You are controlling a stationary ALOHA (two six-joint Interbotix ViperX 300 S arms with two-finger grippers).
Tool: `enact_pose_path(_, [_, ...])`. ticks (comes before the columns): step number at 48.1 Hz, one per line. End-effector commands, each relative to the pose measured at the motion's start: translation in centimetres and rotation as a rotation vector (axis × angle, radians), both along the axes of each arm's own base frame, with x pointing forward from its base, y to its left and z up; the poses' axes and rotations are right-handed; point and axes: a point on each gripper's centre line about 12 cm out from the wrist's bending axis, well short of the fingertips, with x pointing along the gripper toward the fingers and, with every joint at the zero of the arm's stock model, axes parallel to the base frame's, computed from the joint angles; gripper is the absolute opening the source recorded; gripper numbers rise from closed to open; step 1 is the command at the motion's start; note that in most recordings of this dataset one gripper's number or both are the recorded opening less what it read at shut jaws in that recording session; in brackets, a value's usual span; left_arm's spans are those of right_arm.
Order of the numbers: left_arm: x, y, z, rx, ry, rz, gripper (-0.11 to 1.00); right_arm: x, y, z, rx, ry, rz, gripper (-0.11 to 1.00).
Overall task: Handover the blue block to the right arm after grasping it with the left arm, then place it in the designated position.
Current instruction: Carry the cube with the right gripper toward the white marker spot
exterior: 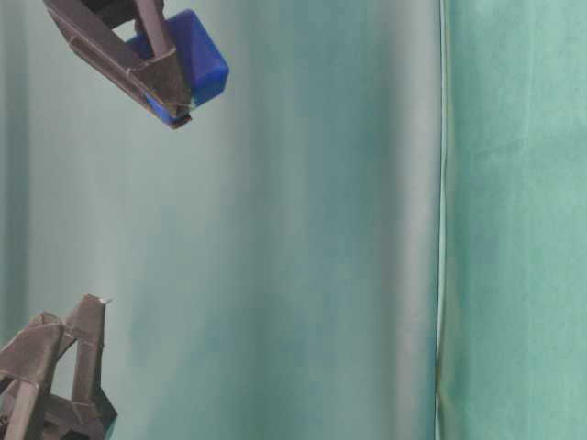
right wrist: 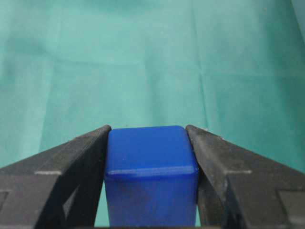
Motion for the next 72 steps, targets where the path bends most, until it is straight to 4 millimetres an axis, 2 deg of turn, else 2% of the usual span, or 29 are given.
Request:
enact_pose_path(1, [0.0,0.0,1.2,-0.002,-0.038,0.0,0.99,0.5,0.2,0.5,0.004,-0.015,0.004,0.54])
enact_pose_path(16, [0.0,0.0,1.2,0.0,-0.037,0.0,0.99,2.9,0.8,-2.8,0.037,0.029,0.031,0.54])
enact_pose_path(33, [0.0,0.0,1.2,-0.002,-0.037,0.0,0.99,6.5,1.3,-8.4,0.102,0.066,0.069,0.54])
enact_pose_path(53, [-0.2,0.0,1.1,-0.002,-0.034,0.0,0.99,9.8,0.1,-14.5,0.194,0.084,0.062,0.54])
enact_pose_path(72, [-0.2,0.0,1.2,-0.002,-0.034,0.0,0.99,12.3,0.4,-17.7,0.246,0.071,0.08,0.54])
